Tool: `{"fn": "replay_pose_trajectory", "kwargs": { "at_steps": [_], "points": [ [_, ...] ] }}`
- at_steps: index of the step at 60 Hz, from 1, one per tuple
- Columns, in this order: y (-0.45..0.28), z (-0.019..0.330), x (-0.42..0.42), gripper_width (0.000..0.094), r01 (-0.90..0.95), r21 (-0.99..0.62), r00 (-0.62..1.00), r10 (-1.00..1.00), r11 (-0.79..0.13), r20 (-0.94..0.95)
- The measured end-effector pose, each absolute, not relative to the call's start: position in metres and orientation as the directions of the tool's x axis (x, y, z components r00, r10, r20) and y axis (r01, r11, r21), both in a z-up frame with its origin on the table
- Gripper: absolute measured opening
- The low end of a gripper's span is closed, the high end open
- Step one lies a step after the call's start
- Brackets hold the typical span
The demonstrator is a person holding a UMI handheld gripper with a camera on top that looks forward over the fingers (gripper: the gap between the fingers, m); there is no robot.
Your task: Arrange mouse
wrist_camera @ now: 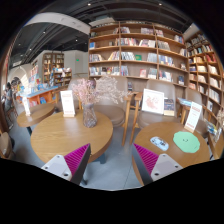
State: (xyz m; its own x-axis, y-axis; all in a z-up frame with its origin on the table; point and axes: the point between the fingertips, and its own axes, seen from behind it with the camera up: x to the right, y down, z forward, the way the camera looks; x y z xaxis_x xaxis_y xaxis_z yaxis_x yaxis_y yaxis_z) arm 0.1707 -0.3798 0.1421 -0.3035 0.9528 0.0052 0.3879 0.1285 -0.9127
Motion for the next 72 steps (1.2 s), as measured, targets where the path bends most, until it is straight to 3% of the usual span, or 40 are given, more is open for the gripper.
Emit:
{"fn": "replay_pose_trajectory", "kwargs": {
  "at_steps": [8, 38, 72],
  "points": [
    [-0.352, 0.142, 0.159, 0.0858, 0.401, -0.908, -0.222, 0.974, 0.125, 0.036],
    [-0.192, 0.071, 0.058, 0.0856, 0.467, -0.881, 0.010, 0.995, 0.081, 0.096],
    [-0.148, -0.004, -0.022, 0.0855, 0.570, -0.820, 0.057, 0.994, 0.040, 0.088]
  ]
}}
